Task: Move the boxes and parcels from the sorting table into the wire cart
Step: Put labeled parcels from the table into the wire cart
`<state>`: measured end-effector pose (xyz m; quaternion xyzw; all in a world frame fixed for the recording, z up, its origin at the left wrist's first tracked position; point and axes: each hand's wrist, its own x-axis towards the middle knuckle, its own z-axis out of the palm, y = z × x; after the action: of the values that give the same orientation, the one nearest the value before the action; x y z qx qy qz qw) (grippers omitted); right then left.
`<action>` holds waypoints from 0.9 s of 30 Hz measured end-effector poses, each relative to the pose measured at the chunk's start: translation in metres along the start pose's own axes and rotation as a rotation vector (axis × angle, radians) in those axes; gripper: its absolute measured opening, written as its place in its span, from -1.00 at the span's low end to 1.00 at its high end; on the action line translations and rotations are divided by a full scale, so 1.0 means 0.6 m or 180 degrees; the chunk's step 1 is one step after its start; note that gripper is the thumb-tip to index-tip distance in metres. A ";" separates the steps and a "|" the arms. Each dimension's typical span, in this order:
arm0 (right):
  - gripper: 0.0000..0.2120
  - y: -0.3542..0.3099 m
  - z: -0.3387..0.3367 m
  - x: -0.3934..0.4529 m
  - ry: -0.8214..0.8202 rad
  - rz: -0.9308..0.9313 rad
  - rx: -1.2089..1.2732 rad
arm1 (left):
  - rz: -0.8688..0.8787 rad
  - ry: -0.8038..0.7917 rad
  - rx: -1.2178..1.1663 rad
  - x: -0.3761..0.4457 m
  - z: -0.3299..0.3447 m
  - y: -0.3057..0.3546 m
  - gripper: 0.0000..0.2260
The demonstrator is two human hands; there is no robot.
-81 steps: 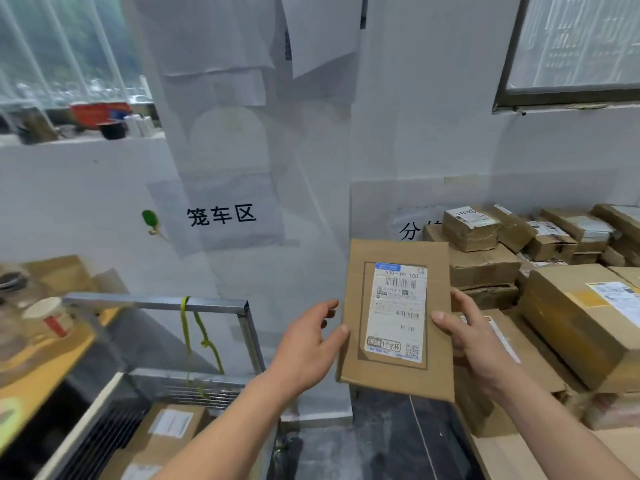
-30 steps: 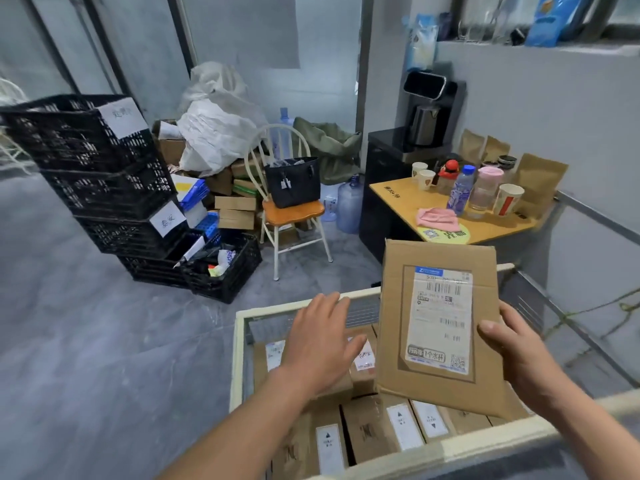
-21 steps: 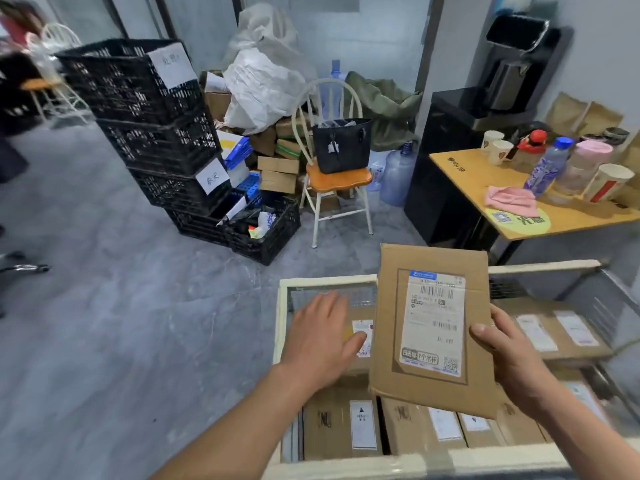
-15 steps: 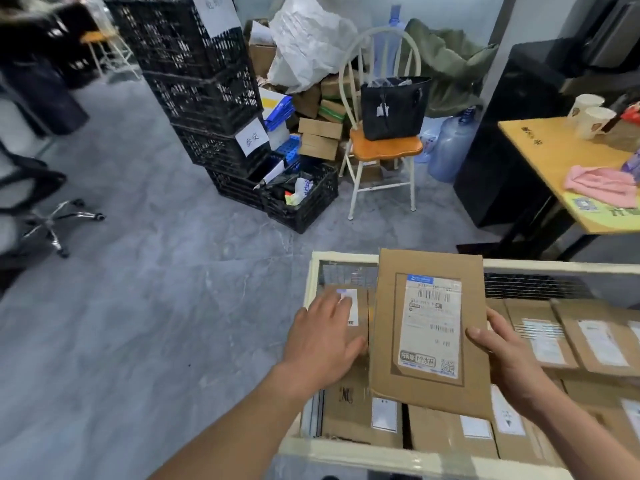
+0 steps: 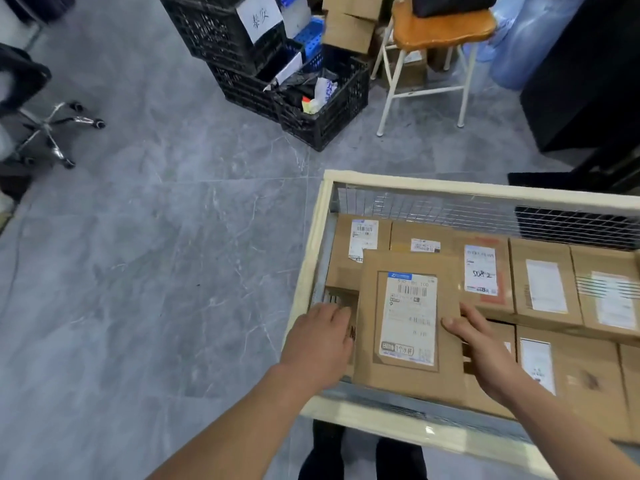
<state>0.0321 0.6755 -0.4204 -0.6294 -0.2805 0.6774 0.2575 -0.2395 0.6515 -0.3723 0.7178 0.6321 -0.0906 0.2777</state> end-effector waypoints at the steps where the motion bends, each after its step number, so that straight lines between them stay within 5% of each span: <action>1: -0.24 0.011 0.000 0.009 0.0015 0.0042 -0.0003 | 0.0008 -0.0024 0.0011 0.003 0.015 -0.002 -0.66; 11: -0.26 0.089 0.022 0.065 0.0005 0.0383 -0.0047 | 0.0044 -0.0178 0.0326 0.028 0.090 -0.038 -0.64; 14: -0.14 0.111 0.027 0.078 -0.0019 0.0463 -0.0107 | -0.0168 0.0072 0.0340 0.033 0.085 -0.055 -0.51; 24: -0.34 0.154 0.063 0.112 -0.0107 0.0546 -0.0089 | -0.0225 0.0293 0.0475 0.057 0.119 -0.102 -0.38; 27: -0.27 0.166 0.072 0.128 -0.0170 0.0527 -0.0170 | -0.0230 0.0374 0.0576 0.062 0.143 -0.109 -0.37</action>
<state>-0.0164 0.6562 -0.5430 -0.6389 -0.2522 0.7051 0.1761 -0.2766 0.6423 -0.4799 0.7208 0.6619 -0.1150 0.1707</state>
